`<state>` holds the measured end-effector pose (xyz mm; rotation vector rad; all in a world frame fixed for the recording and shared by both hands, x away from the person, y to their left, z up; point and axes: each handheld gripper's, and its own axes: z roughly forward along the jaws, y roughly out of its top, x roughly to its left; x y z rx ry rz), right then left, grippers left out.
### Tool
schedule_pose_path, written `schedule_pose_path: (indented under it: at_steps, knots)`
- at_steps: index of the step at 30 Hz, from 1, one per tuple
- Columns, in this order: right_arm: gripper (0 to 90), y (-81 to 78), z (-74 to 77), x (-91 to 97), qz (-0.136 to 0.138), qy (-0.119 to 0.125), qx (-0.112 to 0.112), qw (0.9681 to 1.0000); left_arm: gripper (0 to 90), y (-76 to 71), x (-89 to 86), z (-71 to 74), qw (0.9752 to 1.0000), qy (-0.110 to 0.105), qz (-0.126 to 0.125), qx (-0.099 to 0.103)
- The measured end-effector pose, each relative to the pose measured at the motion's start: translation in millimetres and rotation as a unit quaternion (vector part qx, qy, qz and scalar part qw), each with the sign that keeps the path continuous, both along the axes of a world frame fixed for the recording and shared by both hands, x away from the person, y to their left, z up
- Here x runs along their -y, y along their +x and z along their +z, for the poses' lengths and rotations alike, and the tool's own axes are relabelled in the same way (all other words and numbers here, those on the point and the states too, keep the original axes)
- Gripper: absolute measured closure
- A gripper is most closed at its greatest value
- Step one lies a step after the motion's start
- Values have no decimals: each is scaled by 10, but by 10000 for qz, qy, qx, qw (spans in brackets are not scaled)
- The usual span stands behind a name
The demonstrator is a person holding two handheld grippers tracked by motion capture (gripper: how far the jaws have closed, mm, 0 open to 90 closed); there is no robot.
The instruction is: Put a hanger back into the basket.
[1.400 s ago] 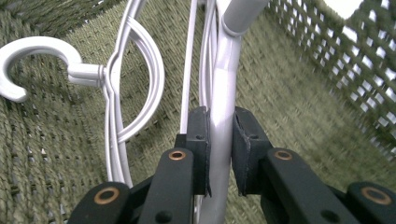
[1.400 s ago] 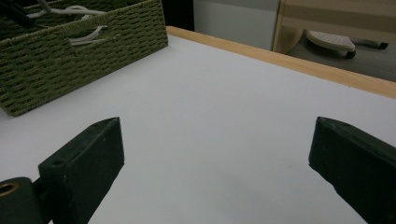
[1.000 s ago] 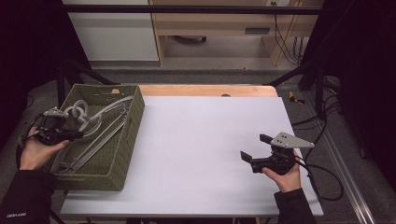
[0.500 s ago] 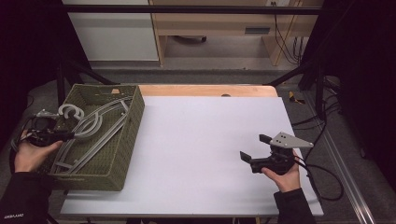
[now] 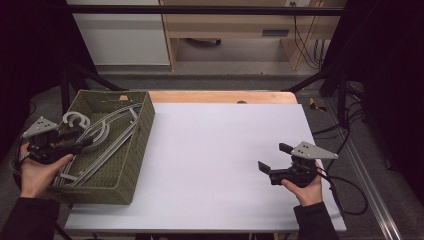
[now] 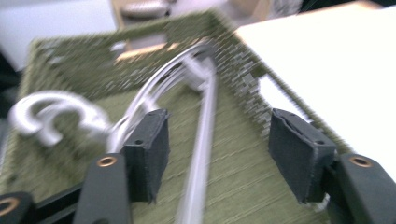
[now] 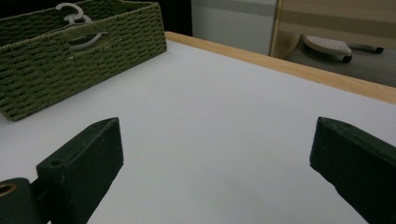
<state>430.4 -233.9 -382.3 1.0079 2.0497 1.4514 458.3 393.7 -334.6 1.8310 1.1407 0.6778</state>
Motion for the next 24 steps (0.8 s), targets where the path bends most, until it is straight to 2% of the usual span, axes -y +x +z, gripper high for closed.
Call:
schedule_pose_path:
  at_steps: [3, 9, 14, 17, 20, 22, 24]
  knots:
    - [28, -6, 7, 10, -16, 12, 25, 10000, 314, -100, 145, 11, 9994, -185, -198, 208]
    - [25, -17, 19, 23, -67, 101, 62, 9999, 166, -244, 450, -58, 9962, -489, -604, 382]
    - [23, -24, 25, 38, -84, 126, 87, 9998, 109, -322, 760, -154, 9933, -519, -946, 418]
    - [22, -32, 27, 61, -91, 137, 104, 9998, 89, -351, 931, -227, 9907, -584, -1156, 425]
    - [22, -41, 32, 84, -109, 172, 112, 9997, 82, -370, 1068, -284, 9908, -505, -1169, 453]
    - [21, -50, 39, 99, -117, 174, 124, 9997, 82, -374, 1131, -317, 9903, -563, -1196, 426]
    - [21, -56, 45, 116, -122, 202, 138, 9996, 81, -379, 1177, -346, 9906, -491, -1204, 424]
